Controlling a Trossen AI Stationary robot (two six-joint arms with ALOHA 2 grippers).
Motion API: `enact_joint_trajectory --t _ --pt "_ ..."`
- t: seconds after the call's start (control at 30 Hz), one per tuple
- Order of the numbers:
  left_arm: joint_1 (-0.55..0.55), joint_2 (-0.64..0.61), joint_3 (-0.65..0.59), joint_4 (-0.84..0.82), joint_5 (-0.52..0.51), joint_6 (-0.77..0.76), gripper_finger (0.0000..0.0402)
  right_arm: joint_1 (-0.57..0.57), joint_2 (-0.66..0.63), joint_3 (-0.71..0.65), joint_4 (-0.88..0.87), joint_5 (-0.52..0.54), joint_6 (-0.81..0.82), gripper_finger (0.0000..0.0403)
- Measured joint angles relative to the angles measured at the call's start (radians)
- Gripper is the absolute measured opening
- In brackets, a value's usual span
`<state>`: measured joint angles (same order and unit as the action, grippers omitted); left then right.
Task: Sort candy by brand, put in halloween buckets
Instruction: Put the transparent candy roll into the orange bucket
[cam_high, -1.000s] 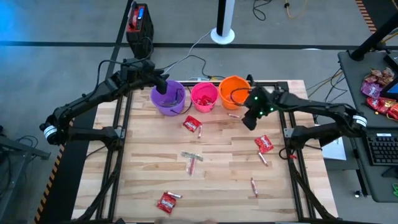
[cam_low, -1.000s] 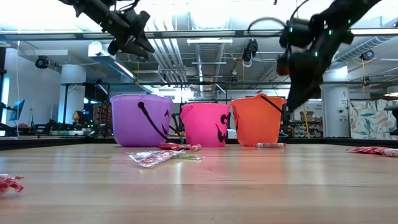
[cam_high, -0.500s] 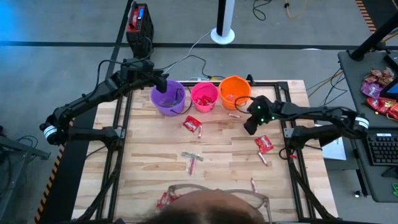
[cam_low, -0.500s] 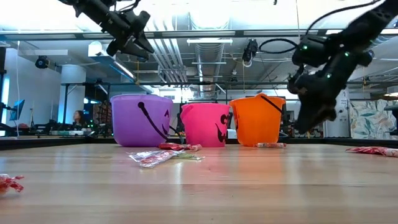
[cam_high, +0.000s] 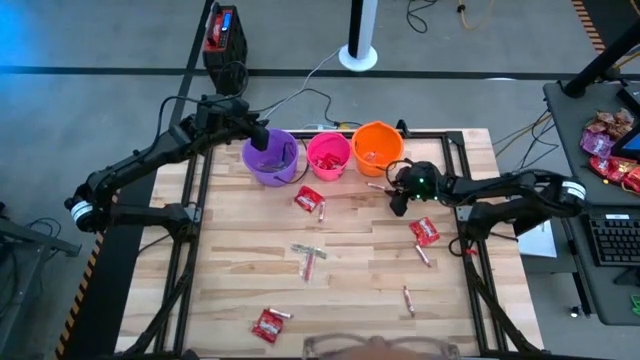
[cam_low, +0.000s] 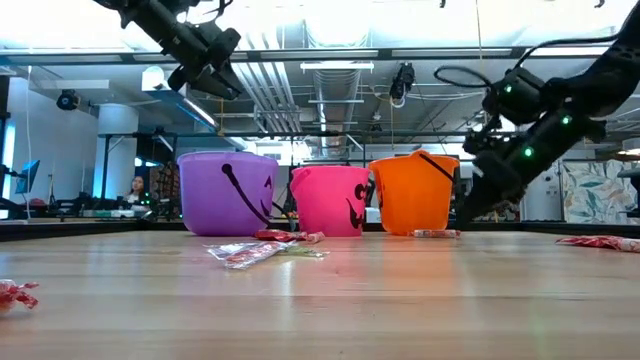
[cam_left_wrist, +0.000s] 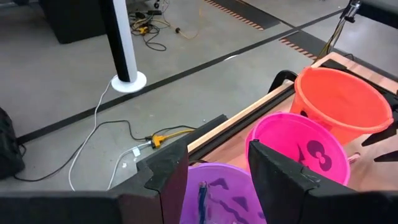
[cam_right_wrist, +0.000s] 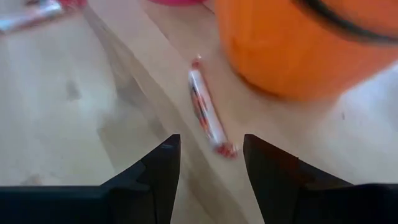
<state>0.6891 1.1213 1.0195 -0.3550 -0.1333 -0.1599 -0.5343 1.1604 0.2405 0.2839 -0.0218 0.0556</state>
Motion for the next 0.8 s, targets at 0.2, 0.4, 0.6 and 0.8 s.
enact_joint_trajectory --t 0.2,0.4,0.6,0.8 --pt "0.0 0.001 0.0 0.0 -0.004 0.004 0.0152 0.0 0.11 -0.002 0.133 0.04 -0.016 0.0169" --pt "0.0 0.001 0.0 0.004 -0.004 0.004 0.0152 0.0 0.22 -0.003 0.219 0.045 -0.024 0.0169" --pt "0.0 0.001 0.0 0.004 -0.003 -0.014 0.0152 0.0 0.276 -0.002 0.283 0.045 -0.023 0.0165" --pt "0.0 0.001 -0.001 0.003 -0.003 -0.009 0.0152 0.0 0.278 -0.002 0.279 0.043 -0.031 0.0123"
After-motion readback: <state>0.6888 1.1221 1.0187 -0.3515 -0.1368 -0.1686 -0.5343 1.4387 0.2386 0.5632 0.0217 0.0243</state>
